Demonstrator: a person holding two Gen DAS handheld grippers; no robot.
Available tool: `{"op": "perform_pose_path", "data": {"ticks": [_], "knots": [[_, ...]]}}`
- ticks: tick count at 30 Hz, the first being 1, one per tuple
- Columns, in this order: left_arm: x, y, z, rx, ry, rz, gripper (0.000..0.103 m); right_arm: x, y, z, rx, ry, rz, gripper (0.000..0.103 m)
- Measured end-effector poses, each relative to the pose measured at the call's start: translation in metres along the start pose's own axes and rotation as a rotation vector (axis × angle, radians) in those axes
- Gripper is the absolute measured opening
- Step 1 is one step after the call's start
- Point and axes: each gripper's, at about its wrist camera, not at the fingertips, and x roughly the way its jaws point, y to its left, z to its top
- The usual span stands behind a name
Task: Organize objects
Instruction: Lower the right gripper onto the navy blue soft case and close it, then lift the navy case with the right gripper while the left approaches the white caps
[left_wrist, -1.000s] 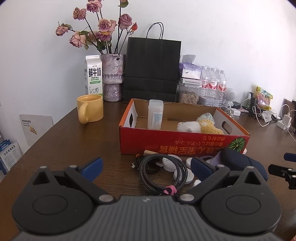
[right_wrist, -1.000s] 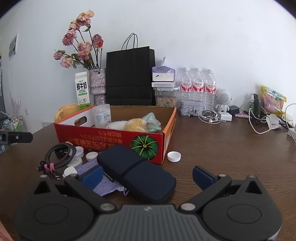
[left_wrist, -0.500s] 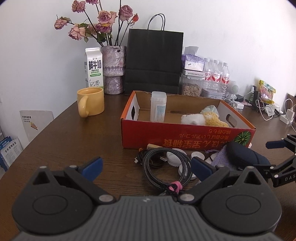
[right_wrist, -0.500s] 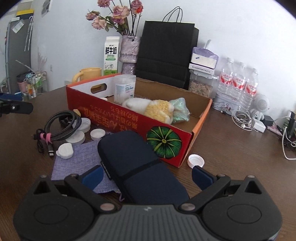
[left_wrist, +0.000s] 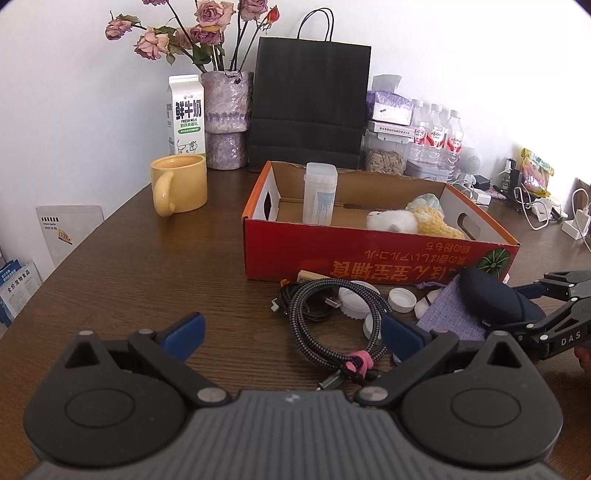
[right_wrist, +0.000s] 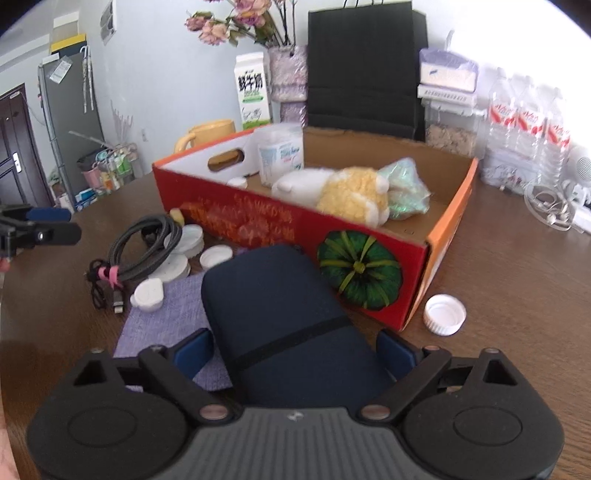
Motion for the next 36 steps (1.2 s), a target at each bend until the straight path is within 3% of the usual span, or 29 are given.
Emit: {"op": "perform_pose_path", "data": {"ticks": [11, 16, 22, 27, 36], "knots": [[0.006, -0.001, -0.001, -0.003, 0.014, 0.002, 0.103, -0.008, -0.006, -0.003, 0.041, -0.048, 0.042, 0.078], [0.007, -0.001, -0.002, -0.005, 0.015, 0.003, 0.103, -0.018, 0.005, -0.006, 0.04, -0.086, -0.014, 0.07], [0.01, -0.001, -0.002, -0.007, 0.02, 0.0, 0.103, -0.038, 0.026, -0.011, 0.04, -0.159, -0.086, 0.069], [0.019, -0.006, -0.001, 0.001, 0.036, -0.012, 0.103, -0.05, 0.059, -0.012, 0.029, -0.213, -0.211, 0.069], [0.044, -0.019, 0.006, 0.021, 0.071, -0.05, 0.103, -0.052, 0.087, -0.017, 0.148, -0.284, -0.298, 0.069]]}}
